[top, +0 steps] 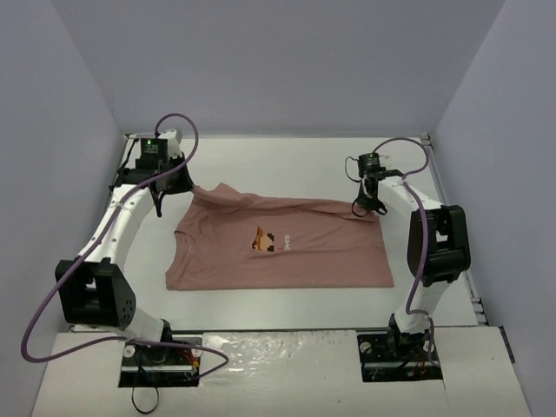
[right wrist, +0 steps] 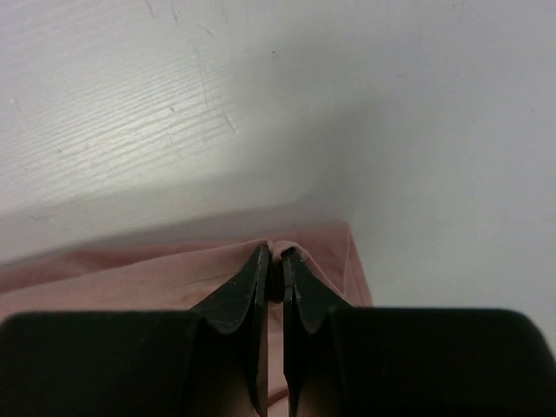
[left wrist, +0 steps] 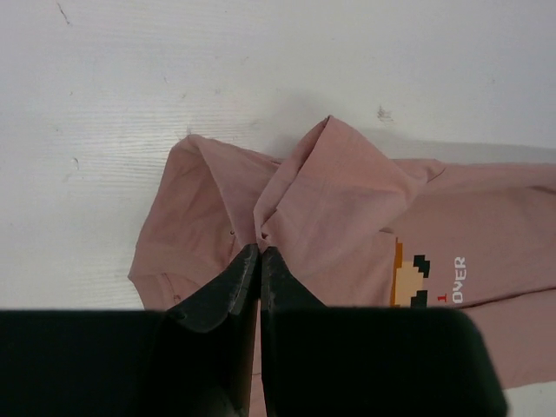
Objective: Fold and stack the t-shirts
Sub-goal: Fold the other side of the tshirt into a rectangle
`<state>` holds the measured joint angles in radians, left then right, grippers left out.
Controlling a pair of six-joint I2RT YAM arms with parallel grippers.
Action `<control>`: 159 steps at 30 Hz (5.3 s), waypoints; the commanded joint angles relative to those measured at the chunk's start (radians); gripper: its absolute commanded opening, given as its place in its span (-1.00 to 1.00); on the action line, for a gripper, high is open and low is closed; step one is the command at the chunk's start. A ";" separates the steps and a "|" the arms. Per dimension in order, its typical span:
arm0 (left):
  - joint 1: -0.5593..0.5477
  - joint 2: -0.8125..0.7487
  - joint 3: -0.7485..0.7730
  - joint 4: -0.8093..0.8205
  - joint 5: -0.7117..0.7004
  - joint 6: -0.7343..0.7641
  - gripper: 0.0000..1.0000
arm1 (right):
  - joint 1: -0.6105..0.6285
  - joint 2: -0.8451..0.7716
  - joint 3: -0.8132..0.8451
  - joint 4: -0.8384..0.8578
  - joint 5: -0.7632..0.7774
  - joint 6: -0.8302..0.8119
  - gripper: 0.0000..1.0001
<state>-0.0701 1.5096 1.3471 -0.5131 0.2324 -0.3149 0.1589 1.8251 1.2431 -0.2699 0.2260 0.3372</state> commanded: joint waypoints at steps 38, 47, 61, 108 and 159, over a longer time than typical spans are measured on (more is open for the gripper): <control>-0.025 -0.300 -0.445 -0.004 -0.017 -0.103 -1.00 | 0.060 -0.201 -0.251 0.094 0.264 0.091 -1.00; -0.027 -0.317 -0.485 -0.058 -0.047 -0.164 -1.00 | 0.079 -0.261 -0.300 0.095 0.220 0.115 -0.78; -0.025 -0.384 -0.459 -0.162 -0.046 -0.184 -0.48 | 0.025 -0.517 -0.428 0.042 0.033 0.178 -0.25; 0.022 0.425 0.341 -0.068 -0.038 -0.179 -0.02 | -0.054 0.056 0.225 0.116 -0.078 -0.081 -0.31; -0.130 0.425 0.175 -0.064 0.178 0.341 -1.00 | 0.054 -0.517 -0.330 0.116 -0.252 -0.009 -0.29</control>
<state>-0.1898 2.0433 1.5157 -0.5860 0.4136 0.0309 0.2150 1.3408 0.9102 -0.1835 -0.0345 0.3244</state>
